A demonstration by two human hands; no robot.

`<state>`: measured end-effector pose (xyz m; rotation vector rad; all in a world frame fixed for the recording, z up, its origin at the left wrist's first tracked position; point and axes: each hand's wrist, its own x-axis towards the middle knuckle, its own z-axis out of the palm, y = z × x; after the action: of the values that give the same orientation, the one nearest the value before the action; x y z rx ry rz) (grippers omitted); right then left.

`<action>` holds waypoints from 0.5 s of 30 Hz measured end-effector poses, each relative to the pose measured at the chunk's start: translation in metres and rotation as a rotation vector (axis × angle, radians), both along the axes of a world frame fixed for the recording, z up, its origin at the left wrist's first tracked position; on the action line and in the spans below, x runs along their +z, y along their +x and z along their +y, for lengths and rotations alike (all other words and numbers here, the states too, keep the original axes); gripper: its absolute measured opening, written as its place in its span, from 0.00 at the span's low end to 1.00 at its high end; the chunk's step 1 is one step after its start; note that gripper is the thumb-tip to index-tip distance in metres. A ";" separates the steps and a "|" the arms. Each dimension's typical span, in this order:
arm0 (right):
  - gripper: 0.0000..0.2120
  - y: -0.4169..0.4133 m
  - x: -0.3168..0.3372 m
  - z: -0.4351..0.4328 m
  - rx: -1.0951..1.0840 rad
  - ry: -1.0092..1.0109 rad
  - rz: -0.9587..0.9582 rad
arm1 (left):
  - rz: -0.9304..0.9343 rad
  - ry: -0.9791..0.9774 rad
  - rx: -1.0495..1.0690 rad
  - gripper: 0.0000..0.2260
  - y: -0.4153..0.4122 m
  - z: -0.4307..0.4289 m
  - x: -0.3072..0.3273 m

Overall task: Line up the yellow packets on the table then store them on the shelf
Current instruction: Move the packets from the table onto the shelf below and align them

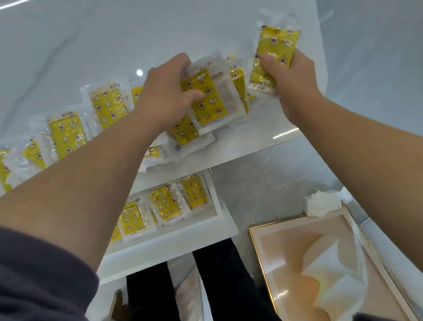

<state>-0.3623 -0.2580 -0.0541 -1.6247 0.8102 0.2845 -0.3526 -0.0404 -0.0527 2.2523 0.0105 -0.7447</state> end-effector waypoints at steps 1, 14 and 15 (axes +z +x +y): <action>0.05 0.000 0.001 -0.003 -0.060 0.152 0.011 | 0.005 -0.020 0.031 0.14 0.001 0.002 0.001; 0.17 0.008 -0.006 0.005 0.199 0.355 0.178 | 0.274 -0.511 0.111 0.14 0.029 0.001 0.021; 0.16 0.009 -0.005 0.006 0.183 0.350 0.178 | 0.307 -0.522 0.100 0.13 0.030 0.002 0.021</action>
<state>-0.3529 -0.2524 -0.0596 -1.3558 0.6992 0.6712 -0.3224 -0.0381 -0.0315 1.6200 0.0674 -0.9122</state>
